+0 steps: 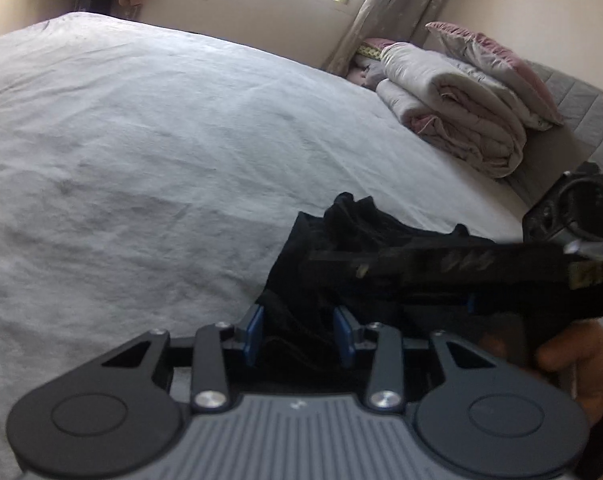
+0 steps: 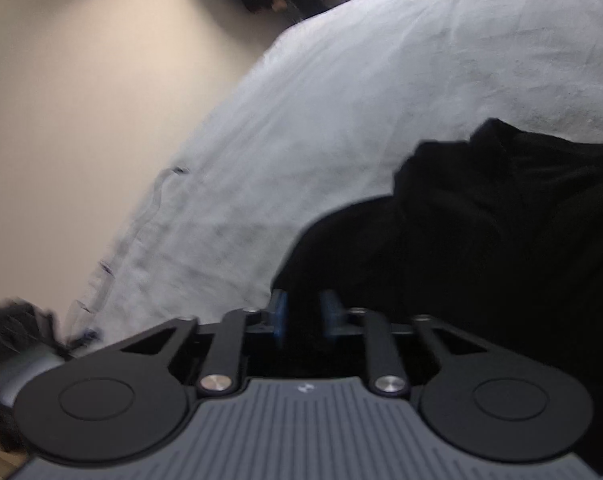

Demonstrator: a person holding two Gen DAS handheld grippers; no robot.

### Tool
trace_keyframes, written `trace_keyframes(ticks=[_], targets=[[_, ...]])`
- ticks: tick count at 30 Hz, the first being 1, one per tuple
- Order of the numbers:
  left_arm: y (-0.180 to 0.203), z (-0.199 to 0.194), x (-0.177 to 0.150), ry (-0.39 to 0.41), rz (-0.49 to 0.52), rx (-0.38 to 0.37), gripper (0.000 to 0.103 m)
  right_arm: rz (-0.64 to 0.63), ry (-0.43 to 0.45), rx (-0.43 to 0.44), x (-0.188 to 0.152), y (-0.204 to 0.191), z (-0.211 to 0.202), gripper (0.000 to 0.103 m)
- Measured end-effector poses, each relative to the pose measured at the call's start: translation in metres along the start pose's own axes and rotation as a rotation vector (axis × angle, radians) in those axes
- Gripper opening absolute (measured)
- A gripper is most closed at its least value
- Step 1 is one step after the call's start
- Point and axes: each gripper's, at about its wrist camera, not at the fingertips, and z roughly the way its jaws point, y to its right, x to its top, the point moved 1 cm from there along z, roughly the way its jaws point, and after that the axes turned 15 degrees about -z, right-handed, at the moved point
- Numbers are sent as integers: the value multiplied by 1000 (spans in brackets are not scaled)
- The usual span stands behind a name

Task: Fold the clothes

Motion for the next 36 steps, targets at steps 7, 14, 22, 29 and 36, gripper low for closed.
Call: trace_keyframes(ticks=[7,14,22,29,36], targets=[[-13,-2,8,8,-115,25,46,25,-5,18,-4,13,1,0],[-26,15,10,-10,-281,-59,9,17,-2,17,-3,11,-1,0],[-21,-9,22,167,-279,80,5,-59,60,-47,4,3,-19,18],[-23,-10,43,216,-209,315,2,-91,82,-148,5,15,-23,17],[-40,-4,40,265,-191,377,2,-118,121,-170,5,14,-26,18]])
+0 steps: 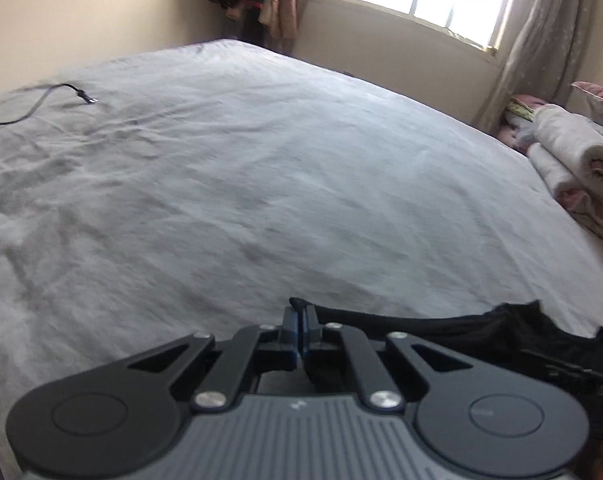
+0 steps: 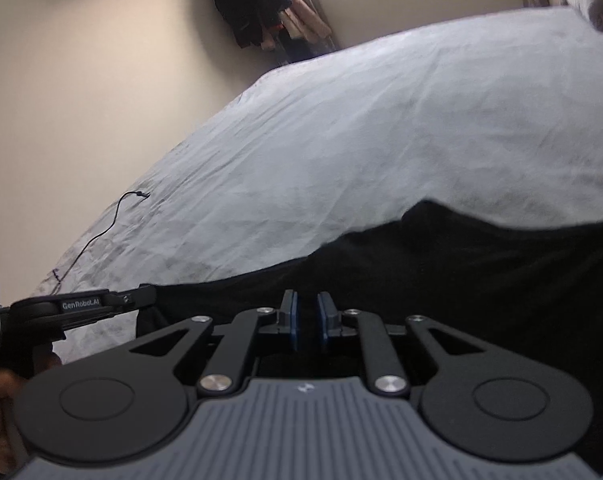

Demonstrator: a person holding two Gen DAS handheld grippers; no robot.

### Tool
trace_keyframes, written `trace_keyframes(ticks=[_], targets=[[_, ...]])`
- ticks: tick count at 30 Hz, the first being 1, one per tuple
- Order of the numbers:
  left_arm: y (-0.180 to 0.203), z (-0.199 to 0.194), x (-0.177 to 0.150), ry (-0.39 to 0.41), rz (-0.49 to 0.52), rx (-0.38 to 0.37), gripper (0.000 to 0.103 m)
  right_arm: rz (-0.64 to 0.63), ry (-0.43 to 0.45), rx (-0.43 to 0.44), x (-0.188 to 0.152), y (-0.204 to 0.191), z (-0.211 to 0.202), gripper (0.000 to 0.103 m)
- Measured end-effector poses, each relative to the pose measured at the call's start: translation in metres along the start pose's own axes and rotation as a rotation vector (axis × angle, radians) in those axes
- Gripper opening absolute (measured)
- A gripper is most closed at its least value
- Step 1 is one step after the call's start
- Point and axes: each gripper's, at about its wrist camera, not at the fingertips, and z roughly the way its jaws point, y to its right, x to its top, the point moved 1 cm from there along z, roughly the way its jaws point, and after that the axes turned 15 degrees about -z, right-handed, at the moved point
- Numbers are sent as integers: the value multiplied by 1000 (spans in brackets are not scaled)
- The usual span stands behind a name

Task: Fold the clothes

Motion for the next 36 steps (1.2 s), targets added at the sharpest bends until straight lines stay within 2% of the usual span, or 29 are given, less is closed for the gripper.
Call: trace_keyframes(ticks=[6,11,15,17,18,19,20,22,25,29,30,32,33,34,36], targets=[[-10,0,2,48,-90,-40,2,-20,47,-70,1,5,-6,18],[-11,12,-4,6,-85,-39,3,-52,-6,-92,-3,-1,8,18],[-12,7,1,-21,-112,-94,9,-128,-14,78,3,-19,-2,20],[-15,8,1,-36,-122,-97,9,-196,-8,165,5,-33,-7,20],[-17,9,2,-46,-126,-93,9,-247,1,208,6,-42,-11,25],[-19,10,2,-54,-131,-100,9,-298,11,252,5,-53,-14,37],[-21,11,3,-62,-137,-109,9,-335,18,285,4,-62,-16,42],[-25,12,4,-71,-163,-140,9,-407,33,349,2,-82,-19,45],[-31,14,4,-81,-199,-186,9,-531,28,384,-6,-109,-16,45],[-32,19,2,-83,-199,-214,9,-667,-22,323,-22,-132,0,45],[-32,20,1,-82,-197,-218,9,-687,-38,306,-25,-135,6,44],[-31,23,0,-82,-192,-226,4,-713,-58,278,-31,-140,14,32],[-31,24,-1,-82,-189,-230,2,-717,-61,267,-32,-142,16,24],[-30,24,-1,-76,-188,-230,1,-721,-63,256,-34,-144,19,12],[-28,19,0,-46,-177,-223,1,-701,-53,251,-33,-146,21,8]])
